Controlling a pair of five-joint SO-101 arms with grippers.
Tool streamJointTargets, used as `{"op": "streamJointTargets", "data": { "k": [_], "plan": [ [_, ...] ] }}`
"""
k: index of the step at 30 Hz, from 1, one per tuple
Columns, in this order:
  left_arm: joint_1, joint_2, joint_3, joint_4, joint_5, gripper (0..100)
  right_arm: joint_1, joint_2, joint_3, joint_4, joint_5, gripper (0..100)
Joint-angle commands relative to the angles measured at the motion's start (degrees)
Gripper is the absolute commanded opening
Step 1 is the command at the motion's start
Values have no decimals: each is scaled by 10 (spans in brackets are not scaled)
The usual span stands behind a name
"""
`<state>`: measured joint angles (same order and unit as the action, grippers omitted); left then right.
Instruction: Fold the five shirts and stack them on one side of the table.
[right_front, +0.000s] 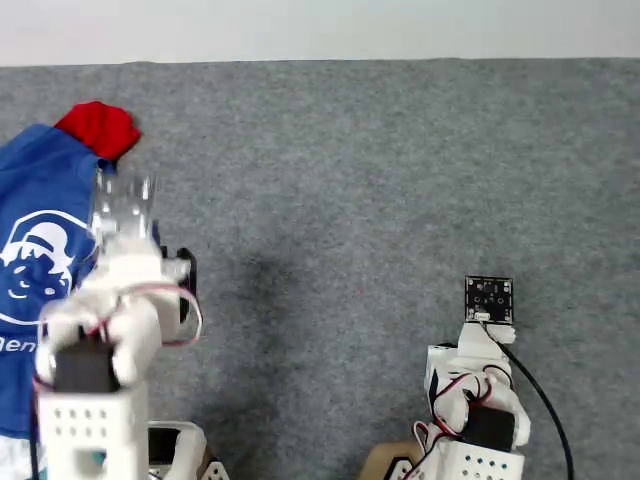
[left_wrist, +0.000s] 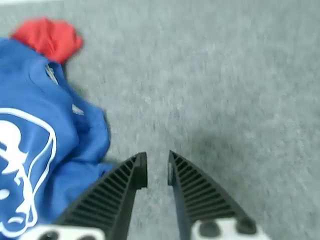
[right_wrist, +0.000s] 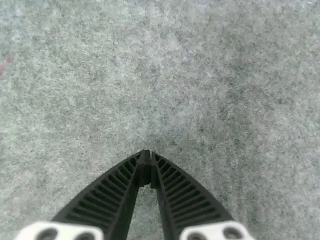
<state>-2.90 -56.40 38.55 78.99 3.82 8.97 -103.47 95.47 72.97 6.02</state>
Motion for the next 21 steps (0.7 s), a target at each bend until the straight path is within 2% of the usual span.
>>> {"op": "streamJointTargets", "data": {
  "k": [1,5,9,16,21],
  "plan": [
    [0,155,-190,112,5,86,7,-3,10,-3,4,10],
    [0,291,-351,207,5,86,7,-3,10,-3,4,10],
    [-22,395,-418,215,-4,86,7,-3,10,-3,4,10],
    [-120,521,-483,215,-164,83,7,-3,10,-3,4,10],
    [-163,610,-541,215,-208,2,7,-3,10,-3,4,10]
  ]
}}
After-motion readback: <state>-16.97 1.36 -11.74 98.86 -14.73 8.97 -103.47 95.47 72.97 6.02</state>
